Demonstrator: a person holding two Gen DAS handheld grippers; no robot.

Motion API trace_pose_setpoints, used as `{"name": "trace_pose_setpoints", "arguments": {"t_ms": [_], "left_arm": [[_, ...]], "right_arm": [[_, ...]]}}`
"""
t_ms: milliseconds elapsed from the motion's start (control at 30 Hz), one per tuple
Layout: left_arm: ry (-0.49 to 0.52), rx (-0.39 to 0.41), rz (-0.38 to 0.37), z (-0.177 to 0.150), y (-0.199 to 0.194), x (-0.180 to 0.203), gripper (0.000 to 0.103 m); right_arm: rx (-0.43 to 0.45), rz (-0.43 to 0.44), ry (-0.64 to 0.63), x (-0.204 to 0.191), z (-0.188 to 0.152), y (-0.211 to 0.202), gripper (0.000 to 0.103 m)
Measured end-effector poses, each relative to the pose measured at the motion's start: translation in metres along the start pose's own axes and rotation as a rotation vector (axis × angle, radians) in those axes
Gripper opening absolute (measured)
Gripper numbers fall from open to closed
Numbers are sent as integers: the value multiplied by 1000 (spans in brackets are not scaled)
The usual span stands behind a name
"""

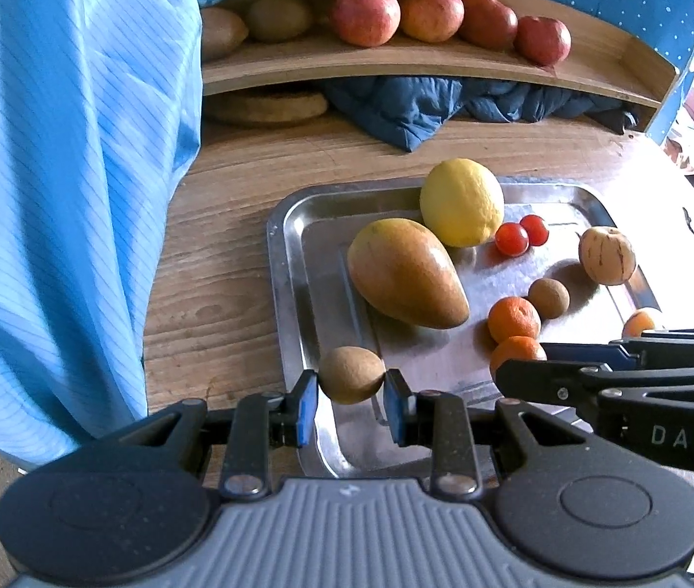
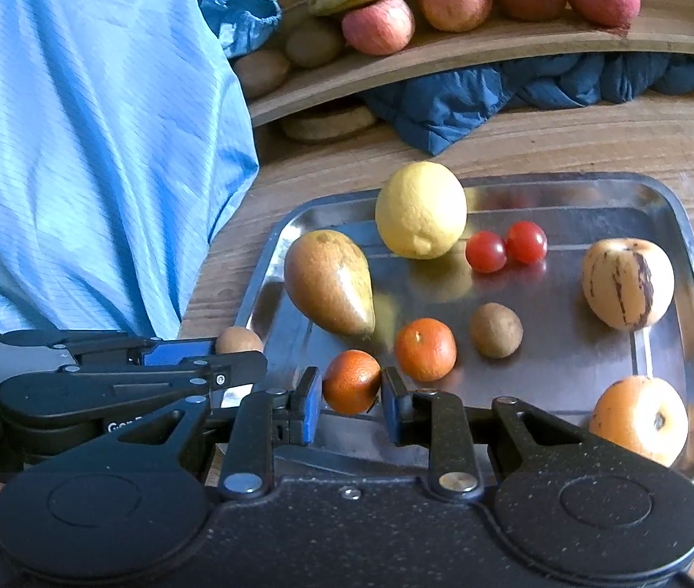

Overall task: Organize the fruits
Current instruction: 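Carry the kiwi and small orange in both grippers over the steel tray, then lower both fruits onto the tray and open both grippers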

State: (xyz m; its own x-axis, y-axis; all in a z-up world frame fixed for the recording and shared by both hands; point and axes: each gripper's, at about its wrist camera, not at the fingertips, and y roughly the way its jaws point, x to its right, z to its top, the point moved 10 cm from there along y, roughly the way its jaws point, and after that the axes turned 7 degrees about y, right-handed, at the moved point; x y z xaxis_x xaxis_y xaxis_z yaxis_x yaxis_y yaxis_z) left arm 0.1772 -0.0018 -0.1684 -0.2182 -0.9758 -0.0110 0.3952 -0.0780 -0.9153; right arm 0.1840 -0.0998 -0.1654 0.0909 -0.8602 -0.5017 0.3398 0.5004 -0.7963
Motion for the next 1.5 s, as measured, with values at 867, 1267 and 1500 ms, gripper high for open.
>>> {"name": "trace_pose_setpoints", "arguments": {"t_ms": [867,1267,1500], "left_arm": [[106,-8,-73,-1,9,32,32],[128,-21,-87,-3,13,41,32],[146,-24,-95,-4,14,45,32]], "right_arm": [[23,-108,78,30,-13,-8,28],[16,-128,108,38,-21,-12,28],[30,-135,132,44,-26,-15,30]]}}
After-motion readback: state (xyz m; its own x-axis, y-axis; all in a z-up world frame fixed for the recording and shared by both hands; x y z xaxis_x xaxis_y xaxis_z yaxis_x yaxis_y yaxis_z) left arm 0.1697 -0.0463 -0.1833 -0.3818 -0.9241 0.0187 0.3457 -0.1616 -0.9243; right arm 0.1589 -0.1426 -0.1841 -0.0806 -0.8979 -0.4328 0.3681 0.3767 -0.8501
